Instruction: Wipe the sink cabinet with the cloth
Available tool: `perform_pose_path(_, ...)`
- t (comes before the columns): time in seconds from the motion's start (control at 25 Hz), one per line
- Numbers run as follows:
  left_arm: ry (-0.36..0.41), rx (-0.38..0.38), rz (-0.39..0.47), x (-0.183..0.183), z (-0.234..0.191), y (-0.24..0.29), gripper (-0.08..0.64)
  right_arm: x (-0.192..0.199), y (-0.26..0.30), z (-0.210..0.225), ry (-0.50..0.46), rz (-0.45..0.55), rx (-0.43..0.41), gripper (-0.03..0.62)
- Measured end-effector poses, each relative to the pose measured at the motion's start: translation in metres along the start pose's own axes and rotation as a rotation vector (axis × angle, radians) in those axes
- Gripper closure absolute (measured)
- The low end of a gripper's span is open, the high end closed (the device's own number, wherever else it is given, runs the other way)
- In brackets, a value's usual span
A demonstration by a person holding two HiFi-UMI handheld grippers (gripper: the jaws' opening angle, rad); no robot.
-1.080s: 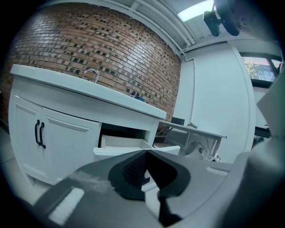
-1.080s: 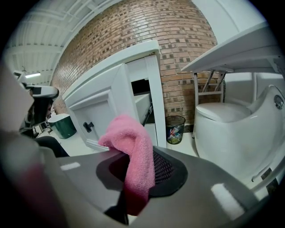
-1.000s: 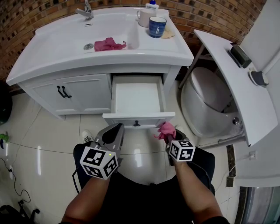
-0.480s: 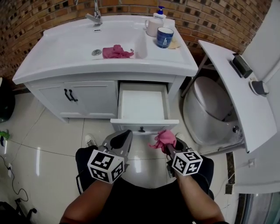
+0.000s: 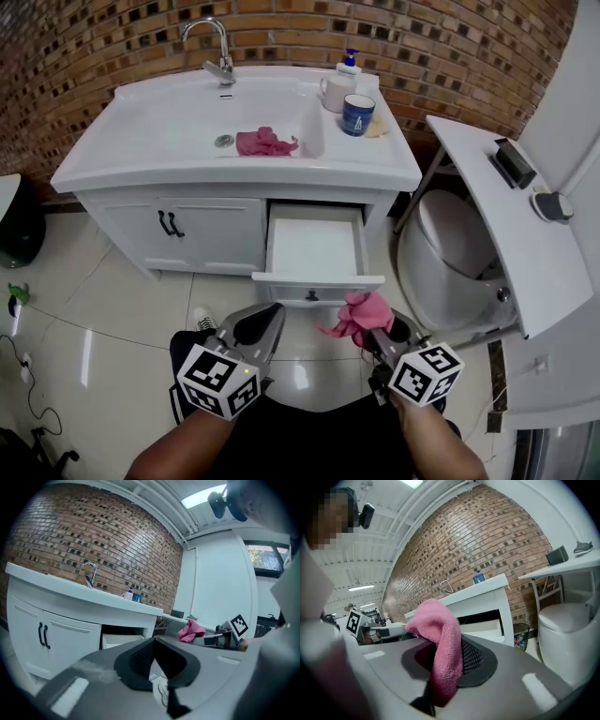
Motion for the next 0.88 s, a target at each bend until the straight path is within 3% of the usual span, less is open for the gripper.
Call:
perform_pose_path(0.44, 0.027, -0.082, 0.058, -0.024, 0.001, -0.060, 0.554, -0.026, -0.052, -0.057, -0.099, 0.080, -0.056, 0.511)
perform_pose_path(0.68, 0.046, -0.071, 0.042, -0.012, 0.016, -0.077, 0.554, -0.026, -0.078, -0.062, -0.103, 0.100, -0.023, 0.511)
perform_pose_path(0.88, 0.035, -0.068, 0.030, -0.009, 0.013, -0.074, 0.554, -0.012, -0.084, -0.054, -0.083, 0.057, -0.016, 0.511)
Point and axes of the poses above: the fingertips, and each gripper's own axes: y forward along the fingers, z to its right, x out of its underside, the point moved 6 cm from there along -y, backward along the fingers, and after that the axes turned 9 degrees about z, right-handed, at the moved point
